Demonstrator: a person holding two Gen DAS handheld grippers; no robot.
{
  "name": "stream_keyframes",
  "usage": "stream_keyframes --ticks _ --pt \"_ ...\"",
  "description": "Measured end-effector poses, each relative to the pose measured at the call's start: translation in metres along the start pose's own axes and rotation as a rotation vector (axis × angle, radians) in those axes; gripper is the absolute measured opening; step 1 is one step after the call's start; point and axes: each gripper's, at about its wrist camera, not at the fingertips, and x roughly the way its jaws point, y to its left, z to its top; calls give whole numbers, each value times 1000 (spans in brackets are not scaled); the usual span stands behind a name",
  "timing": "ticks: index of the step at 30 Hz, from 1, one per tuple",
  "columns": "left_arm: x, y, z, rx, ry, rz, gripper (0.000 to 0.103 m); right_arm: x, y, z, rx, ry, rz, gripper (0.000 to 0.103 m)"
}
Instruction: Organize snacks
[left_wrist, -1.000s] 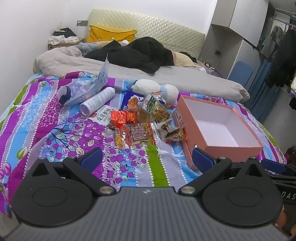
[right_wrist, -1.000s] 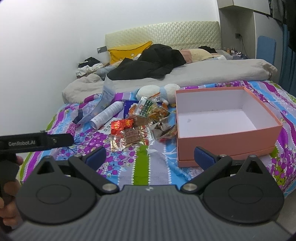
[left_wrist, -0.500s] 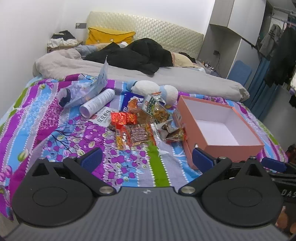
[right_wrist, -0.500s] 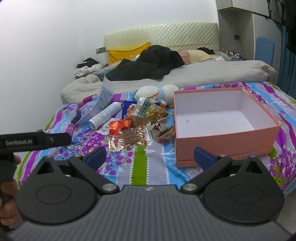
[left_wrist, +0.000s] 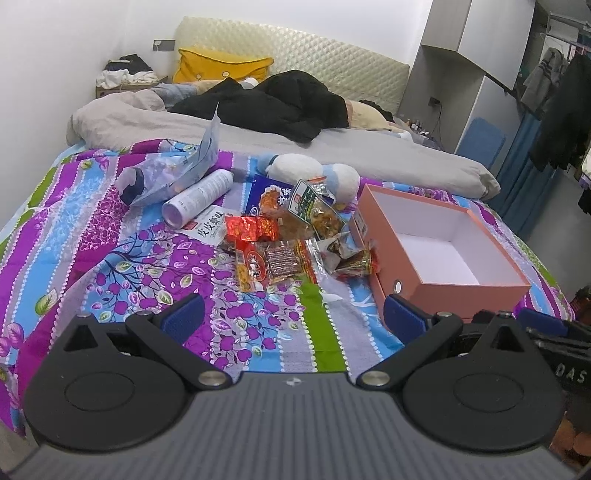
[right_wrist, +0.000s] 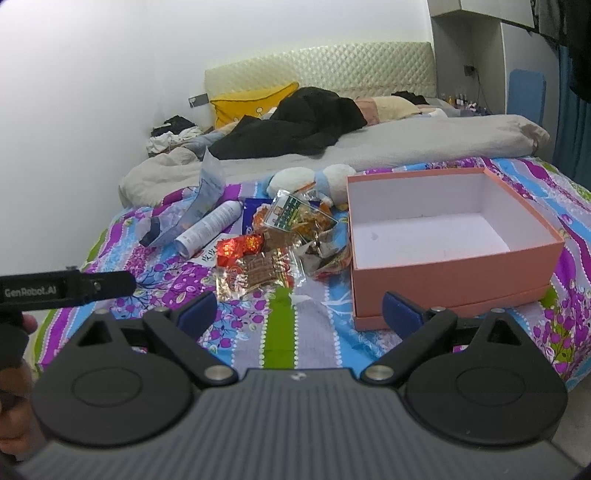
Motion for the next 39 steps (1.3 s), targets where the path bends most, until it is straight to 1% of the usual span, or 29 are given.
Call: stream_keyframes --ticks 2,6,12,15,17,21,24,27,30,34,36,39 --pt "1 0 0 1 4 1 103 2 -2 1 -1 0 1 86" --pt "4 1 1 1 8 3 103 8 -6 2 5 11 -10 86" --pt "16 6 1 -10 25 8 103 17 -1 -4 -17 33 6 86" --pt "20 12 1 -36 24 20 103 25 1 -7 -24 38 8 87" --pt "25 18 0 -52 27 25 103 29 5 -8 -55 25 16 87" --pt "36 28 1 -79 47 36 103 46 11 -3 -68 26 12 87" --pt "49 39 0 -119 57 11 103 59 14 3 -86 26 14 87" --pt "63 42 -1 -114 67 -18 103 68 18 5 -109 4 -2 87" --pt "78 46 -2 -107 66 -37 103 81 20 7 -104 14 27 87" --pt "100 59 -1 -137 50 -61 103 102 26 9 -117 34 30 86" --pt "113 66 0 -149 46 -59 103 113 30 9 -134 33 21 80" --pt "131 78 1 -167 37 -72 102 134 32 10 -136 42 18 79"
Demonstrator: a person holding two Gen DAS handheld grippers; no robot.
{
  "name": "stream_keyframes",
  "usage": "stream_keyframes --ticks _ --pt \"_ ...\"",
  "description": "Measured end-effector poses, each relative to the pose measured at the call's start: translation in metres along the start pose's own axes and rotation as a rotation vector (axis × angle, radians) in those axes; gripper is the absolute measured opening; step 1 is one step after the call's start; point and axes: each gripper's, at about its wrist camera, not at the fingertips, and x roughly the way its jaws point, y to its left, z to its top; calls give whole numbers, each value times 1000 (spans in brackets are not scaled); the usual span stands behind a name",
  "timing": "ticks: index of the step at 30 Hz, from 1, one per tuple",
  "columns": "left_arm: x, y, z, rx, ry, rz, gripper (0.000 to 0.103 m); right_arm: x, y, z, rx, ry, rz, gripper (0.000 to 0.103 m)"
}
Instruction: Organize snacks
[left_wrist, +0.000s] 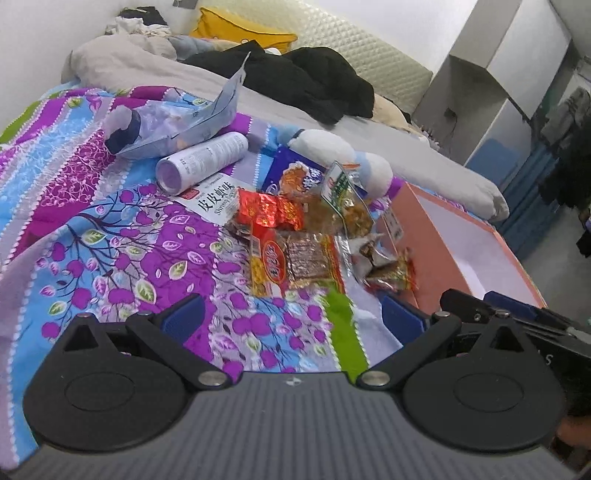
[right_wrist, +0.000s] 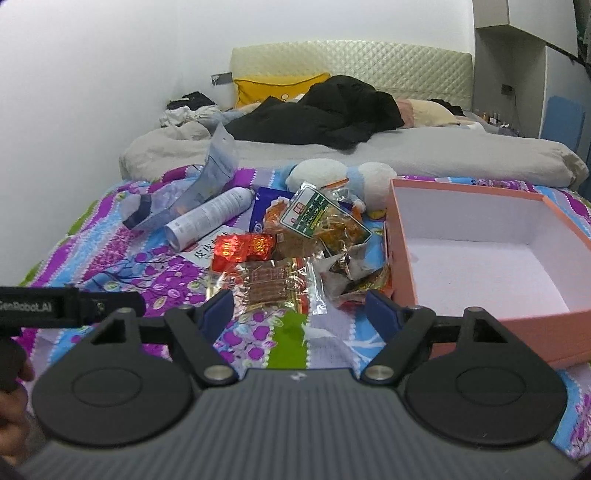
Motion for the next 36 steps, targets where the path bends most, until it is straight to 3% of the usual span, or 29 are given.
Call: stream_keyframes --ticks 10,21,29,34,36 --pt "74 31 13 -25 33 -45 91 80 3 4 -13 48 -43 72" --pt "156 50 31 -42 109 -105 61 167 -7 11 -31 79 -156 67" --pt "184 55 33 -44 115 -121 47 206 -9 10 -185 88 -178 67" --pt "194 61 34 -74 121 -117 44 218 -11 4 -251 124 -186 67" --pt "197 64 33 -86 126 -122 33 222 -6 2 -291 126 -183 70"
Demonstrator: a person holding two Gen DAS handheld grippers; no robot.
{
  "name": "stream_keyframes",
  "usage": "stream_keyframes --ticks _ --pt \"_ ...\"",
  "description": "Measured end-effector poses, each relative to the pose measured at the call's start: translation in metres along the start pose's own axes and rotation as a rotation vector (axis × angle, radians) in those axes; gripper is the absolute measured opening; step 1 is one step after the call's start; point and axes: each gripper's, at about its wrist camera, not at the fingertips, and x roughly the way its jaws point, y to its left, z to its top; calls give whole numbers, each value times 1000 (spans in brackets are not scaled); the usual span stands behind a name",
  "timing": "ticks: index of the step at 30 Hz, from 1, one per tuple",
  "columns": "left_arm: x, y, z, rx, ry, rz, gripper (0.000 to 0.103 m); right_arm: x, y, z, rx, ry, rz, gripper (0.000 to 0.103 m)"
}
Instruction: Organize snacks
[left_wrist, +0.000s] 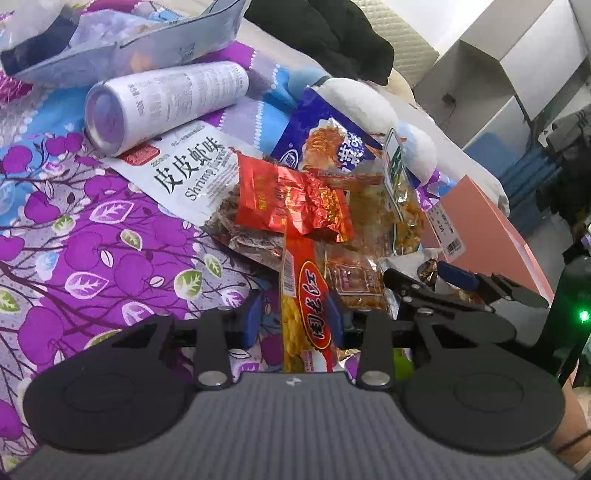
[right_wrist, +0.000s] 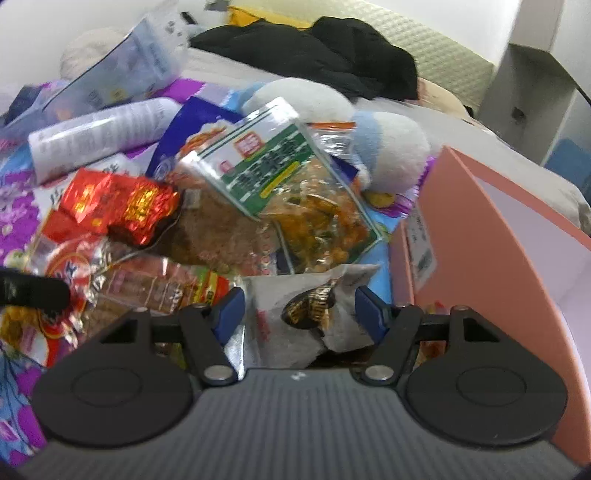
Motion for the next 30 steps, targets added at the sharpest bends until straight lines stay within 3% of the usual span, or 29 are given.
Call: stream_keyframes --ticks 1,3,6,11,12,19,25,30 --pt "2 1 0 -7 8 -5 29 0 2 -1 -16 -1 -2 70" --pt "2 1 -1 -15 18 -23 10 1 7 -1 -47 -6 -8 68" --pt "-3 -3 -3 -17 14 -20 6 -6 6 -1 -46 -21 -11 55" --pt "-23 -10 -8 -21 -6 -1 2 -22 11 0 -41 -47 2 39" --pt "-29 -10 -10 -24 -13 11 2 -27 12 0 -46 -53 2 23" --pt "-84 2 -29 -73 -61 94 2 -55 8 -6 6 -44 59 17" --pt "-127 13 -50 -103 -86 181 2 -88 11 -19 35 -54 95 3" --pt "-148 12 -73 -122 -76 229 2 -116 14 -25 50 -69 132 3"
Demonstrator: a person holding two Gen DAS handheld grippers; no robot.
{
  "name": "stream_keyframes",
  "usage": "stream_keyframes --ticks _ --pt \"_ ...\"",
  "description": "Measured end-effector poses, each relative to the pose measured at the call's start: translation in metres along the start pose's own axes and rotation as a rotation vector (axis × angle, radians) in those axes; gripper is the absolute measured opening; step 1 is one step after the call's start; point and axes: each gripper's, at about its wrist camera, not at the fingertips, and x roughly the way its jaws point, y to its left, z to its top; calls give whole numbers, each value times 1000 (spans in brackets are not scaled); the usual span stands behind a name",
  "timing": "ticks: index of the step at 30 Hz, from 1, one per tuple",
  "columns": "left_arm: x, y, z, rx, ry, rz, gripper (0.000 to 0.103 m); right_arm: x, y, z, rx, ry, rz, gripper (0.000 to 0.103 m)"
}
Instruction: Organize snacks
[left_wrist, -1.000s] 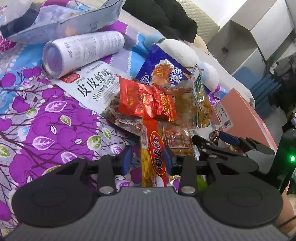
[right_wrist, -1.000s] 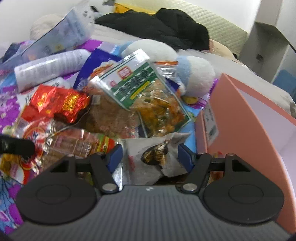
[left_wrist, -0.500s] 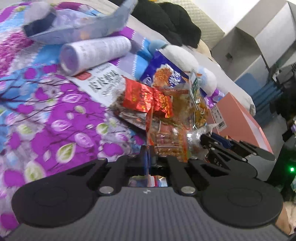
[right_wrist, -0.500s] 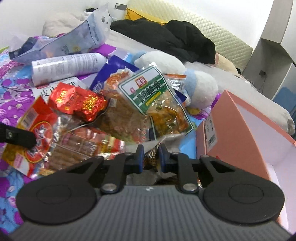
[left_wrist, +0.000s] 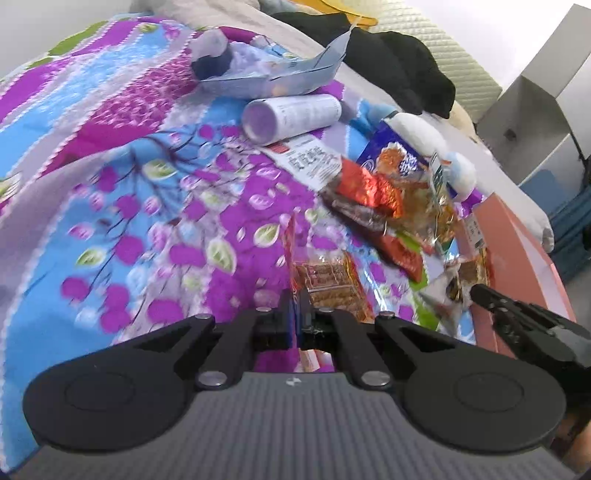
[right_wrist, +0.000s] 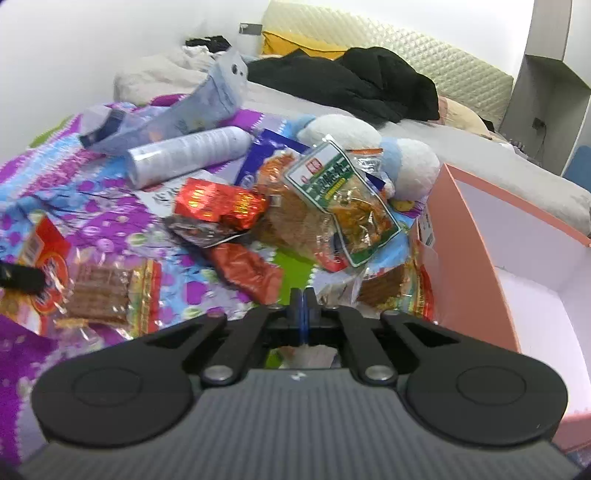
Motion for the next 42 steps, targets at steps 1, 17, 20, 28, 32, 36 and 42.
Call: stream_keyframes --ticks 1,17,20,28,32,36,42 --pt "-2 0 -4 -3 7 4 2 -5 1 -2 3 -2 7 3" --pt "-40 -7 -7 160 102 80 85 -9 -6 -28 231 -31 -8 64" --pt "-38 -20 2 278 101 59 91 1 -11 -29 265 -7 -7 62" --pt "4 -58 -1 569 175 -73 91 33 -18 -32 320 37 -70 83" --pt "30 -69 -9 677 239 -82 92 42 -21 -33 320 49 -51 83" --pt "47 -71 -14 754 252 -63 94 50 -21 -31 312 47 -38 83" --pt "65 -65 -15 824 262 -34 96 65 -22 -28 316 50 -21 82"
